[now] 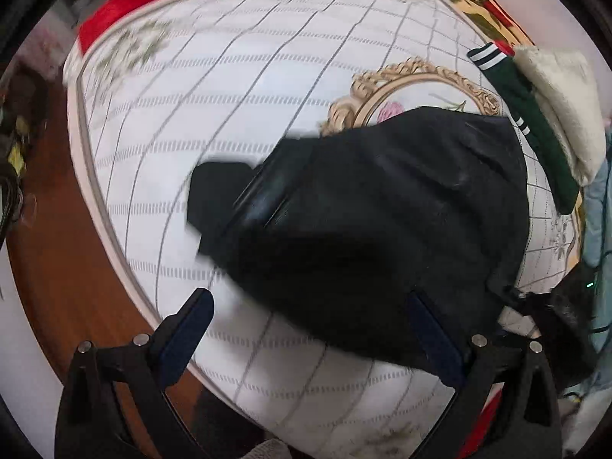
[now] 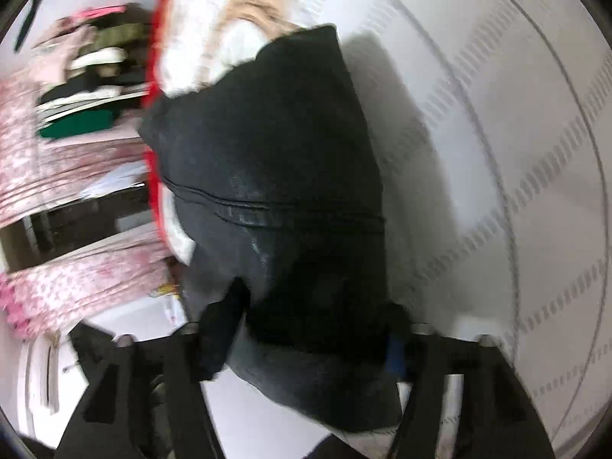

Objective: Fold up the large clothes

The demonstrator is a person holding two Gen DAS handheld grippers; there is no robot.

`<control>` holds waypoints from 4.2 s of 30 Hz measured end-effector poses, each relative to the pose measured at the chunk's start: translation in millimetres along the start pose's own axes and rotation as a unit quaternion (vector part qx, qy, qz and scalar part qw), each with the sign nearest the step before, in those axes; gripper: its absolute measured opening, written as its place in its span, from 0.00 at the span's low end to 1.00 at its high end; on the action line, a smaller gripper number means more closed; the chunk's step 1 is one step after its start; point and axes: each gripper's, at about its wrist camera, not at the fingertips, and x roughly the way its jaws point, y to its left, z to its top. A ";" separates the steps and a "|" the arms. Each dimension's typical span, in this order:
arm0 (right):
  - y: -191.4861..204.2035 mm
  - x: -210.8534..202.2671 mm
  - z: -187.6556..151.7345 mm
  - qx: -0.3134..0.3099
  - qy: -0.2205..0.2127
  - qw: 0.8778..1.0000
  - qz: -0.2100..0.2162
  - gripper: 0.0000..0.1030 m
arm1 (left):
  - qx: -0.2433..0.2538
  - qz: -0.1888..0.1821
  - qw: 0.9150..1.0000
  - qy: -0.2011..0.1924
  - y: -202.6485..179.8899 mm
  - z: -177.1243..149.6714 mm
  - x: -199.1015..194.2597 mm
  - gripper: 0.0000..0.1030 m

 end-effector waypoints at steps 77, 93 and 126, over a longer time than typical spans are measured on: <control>147.7 -403.4 404.1 -0.087 -0.246 0.943 0.208 0.35 | 0.052 -0.325 0.928 -0.173 -404.4 297.3 -13.7 0.35; 104.4 -355.6 405.6 -0.031 -0.262 0.964 -0.043 0.87 | 0.202 -0.198 0.949 -0.143 -427.9 286.9 8.3 0.92; 441.9 -395.5 -161.3 -0.036 -0.504 0.755 -0.418 1.00 | 0.394 -0.114 0.865 -0.290 -231.4 97.5 -389.9 0.97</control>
